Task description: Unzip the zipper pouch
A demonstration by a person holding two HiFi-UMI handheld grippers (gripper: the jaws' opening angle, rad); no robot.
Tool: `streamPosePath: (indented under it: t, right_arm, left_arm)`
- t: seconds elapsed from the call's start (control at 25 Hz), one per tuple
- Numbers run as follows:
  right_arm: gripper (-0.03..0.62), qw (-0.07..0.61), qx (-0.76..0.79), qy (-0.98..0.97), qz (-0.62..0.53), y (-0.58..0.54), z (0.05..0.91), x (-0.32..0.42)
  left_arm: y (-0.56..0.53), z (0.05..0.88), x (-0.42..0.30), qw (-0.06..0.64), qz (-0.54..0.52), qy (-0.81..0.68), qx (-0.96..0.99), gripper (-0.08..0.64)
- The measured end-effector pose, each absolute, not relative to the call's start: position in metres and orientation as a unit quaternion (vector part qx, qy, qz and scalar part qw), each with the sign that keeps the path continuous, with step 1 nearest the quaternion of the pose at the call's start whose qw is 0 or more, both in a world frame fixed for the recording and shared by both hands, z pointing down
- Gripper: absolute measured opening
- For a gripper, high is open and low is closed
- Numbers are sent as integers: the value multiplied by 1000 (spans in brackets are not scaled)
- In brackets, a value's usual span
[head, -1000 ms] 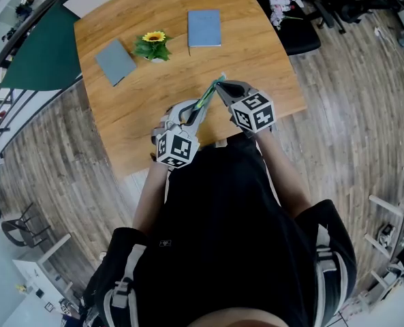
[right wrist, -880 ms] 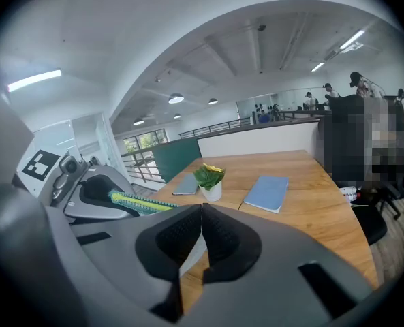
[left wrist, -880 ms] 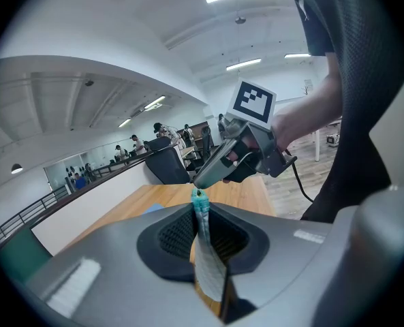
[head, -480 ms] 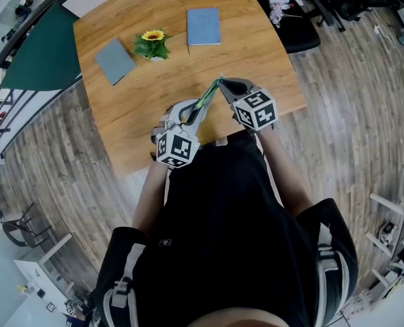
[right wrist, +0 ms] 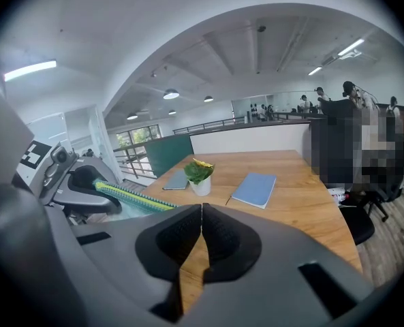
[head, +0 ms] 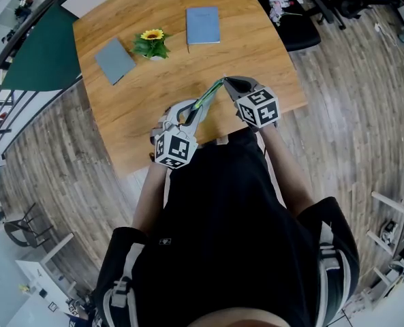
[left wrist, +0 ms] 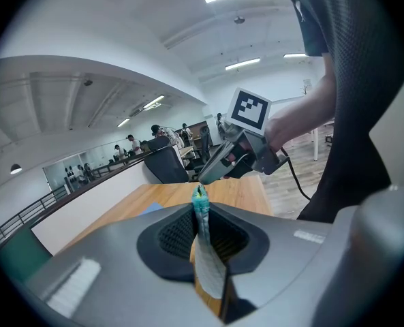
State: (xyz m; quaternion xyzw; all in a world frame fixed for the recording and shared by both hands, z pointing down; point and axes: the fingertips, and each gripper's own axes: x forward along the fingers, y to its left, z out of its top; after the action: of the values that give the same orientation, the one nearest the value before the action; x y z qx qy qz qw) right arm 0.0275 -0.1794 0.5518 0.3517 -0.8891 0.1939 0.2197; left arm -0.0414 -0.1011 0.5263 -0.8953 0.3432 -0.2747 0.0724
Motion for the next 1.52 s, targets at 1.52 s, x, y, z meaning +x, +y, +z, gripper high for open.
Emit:
streamPosePath:
  t: [1.52]
  right_arm:
    - [8, 209, 379, -875, 217, -188, 562, 50]
  left_arm:
    - [-99, 531, -48, 64, -274, 346, -895, 35]
